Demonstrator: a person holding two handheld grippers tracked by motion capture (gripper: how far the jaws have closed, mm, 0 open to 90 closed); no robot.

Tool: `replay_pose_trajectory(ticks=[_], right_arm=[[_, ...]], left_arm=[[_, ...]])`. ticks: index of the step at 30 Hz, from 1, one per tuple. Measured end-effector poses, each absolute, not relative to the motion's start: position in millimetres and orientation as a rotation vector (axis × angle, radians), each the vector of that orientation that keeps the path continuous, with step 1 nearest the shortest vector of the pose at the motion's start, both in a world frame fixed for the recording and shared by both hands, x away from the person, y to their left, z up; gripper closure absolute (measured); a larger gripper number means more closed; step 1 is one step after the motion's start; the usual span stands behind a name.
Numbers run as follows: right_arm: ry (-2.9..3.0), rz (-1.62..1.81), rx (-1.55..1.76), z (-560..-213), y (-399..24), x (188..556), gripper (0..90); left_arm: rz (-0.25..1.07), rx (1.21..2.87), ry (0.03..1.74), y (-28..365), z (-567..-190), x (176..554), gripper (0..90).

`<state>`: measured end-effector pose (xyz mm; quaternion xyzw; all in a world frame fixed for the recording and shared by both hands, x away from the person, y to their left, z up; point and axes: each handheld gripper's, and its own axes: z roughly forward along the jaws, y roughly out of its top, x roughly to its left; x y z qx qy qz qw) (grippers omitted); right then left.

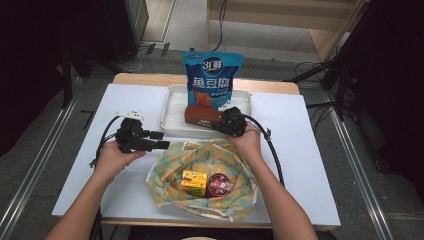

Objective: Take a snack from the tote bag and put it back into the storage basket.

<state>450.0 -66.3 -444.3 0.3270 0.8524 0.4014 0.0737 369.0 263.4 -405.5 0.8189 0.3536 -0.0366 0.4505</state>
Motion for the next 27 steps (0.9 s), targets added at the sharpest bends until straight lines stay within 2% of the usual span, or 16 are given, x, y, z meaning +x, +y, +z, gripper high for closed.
replay_pose_trajectory(ticks=[27], right_arm=[[2.525, 1.198, 1.045, -452.1, -57.5, 469.4, 90.0]], left_arm=[[-0.090, 2.024, 0.872, 263.3, -405.7, 369.1, 40.1]])
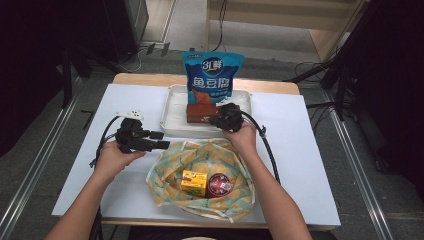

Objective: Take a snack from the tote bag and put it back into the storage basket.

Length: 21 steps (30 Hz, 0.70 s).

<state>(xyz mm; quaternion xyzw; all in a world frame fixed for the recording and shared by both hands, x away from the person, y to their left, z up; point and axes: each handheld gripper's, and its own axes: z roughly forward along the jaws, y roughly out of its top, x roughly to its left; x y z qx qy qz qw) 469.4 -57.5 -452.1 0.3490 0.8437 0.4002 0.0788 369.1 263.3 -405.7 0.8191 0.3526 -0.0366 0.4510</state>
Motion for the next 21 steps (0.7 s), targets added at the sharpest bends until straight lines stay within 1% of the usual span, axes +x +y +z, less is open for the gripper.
replay_pose_trajectory(ticks=[21], right_arm=[[2.510, 1.191, 1.090, -451.9, -47.3, 481.7, 90.0]], left_arm=[[-0.094, 2.024, 0.869, 263.2, -405.4, 368.9, 40.1]])
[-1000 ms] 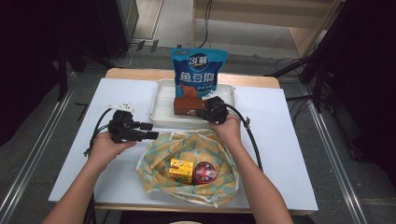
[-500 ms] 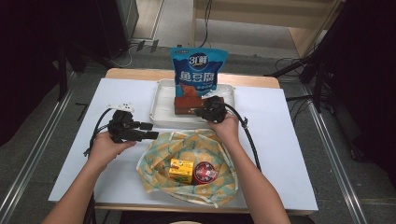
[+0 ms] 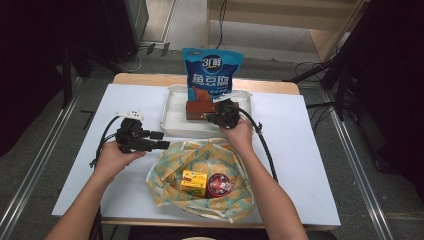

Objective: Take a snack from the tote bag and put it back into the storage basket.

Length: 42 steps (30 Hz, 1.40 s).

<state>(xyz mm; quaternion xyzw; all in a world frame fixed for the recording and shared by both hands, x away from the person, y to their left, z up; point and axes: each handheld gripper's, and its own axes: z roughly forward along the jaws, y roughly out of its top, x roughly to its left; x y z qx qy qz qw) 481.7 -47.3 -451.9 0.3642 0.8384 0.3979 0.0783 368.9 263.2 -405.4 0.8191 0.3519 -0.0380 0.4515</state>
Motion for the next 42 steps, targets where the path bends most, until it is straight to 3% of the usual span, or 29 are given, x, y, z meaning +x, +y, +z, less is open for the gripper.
replay_pose_trajectory(ticks=[31, 42], right_arm=[[2.515, 1.223, 1.116, -449.0, -47.2, 491.8, 90.0], [2.531, 1.283, 1.064, -431.1, -52.9, 476.5, 81.9]], left_arm=[[-0.092, 2.023, 0.854, 262.3, -404.4, 367.8, 40.6], [-0.086, 2.027, 0.842, 260.0, -402.8, 365.8, 40.9]])
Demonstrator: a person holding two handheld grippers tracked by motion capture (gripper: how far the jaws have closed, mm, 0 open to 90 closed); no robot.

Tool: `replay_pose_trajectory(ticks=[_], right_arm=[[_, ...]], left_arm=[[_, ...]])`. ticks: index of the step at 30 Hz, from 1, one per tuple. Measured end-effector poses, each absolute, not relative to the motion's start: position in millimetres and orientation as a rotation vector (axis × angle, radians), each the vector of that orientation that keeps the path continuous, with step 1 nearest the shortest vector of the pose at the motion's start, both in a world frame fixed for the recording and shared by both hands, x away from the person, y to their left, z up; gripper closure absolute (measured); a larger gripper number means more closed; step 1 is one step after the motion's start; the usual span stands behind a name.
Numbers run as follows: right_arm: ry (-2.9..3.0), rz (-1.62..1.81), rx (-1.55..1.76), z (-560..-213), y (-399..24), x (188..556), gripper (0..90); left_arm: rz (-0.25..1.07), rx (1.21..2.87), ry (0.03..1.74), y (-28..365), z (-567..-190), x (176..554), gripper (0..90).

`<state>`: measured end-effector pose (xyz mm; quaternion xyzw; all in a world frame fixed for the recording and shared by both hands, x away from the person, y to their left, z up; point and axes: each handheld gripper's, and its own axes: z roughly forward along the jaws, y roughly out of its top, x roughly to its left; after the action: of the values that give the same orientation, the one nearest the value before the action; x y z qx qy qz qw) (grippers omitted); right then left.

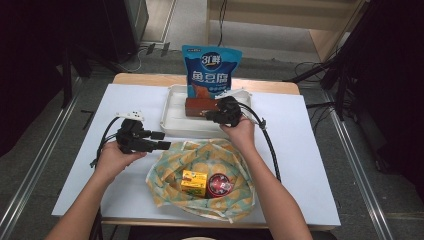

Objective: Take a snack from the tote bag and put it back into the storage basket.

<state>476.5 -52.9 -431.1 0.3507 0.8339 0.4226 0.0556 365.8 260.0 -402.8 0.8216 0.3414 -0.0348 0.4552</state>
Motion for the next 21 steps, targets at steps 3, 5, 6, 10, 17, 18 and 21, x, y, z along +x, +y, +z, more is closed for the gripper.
replay_pose_trajectory(ticks=[3, 5, 6, 10, 17, 18, 21], right_arm=[[2.530, 1.315, 1.044, -424.1, -53.8, 470.8, 80.0], [2.537, 1.326, 1.032, -419.9, -54.1, 467.1, 77.9], [2.539, 1.331, 1.021, -417.3, -54.3, 464.5, 76.6], [2.509, 1.375, 1.010, -411.4, -60.2, 453.2, 73.7], [2.507, 1.382, 1.017, -409.6, -74.5, 442.7, 70.4], [2.510, 1.380, 1.021, -409.5, -75.7, 441.5, 69.7], [2.516, 1.377, 1.013, -408.9, -80.2, 438.1, 67.2]], left_arm=[[-0.086, 2.024, 0.838, 258.9, -402.7, 365.3, 40.9], [-0.082, 2.029, 0.835, 258.2, -402.5, 364.9, 41.0], [-0.080, 2.032, 0.834, 258.0, -402.2, 364.7, 41.1], [-0.083, 2.032, 0.827, 256.9, -401.6, 363.8, 41.1], [-0.080, 2.037, 0.819, 254.3, -401.1, 362.6, 41.3], [-0.082, 2.040, 0.816, 253.9, -401.0, 362.4, 41.3], [-0.083, 2.042, 0.809, 252.9, -400.3, 361.5, 41.4]])
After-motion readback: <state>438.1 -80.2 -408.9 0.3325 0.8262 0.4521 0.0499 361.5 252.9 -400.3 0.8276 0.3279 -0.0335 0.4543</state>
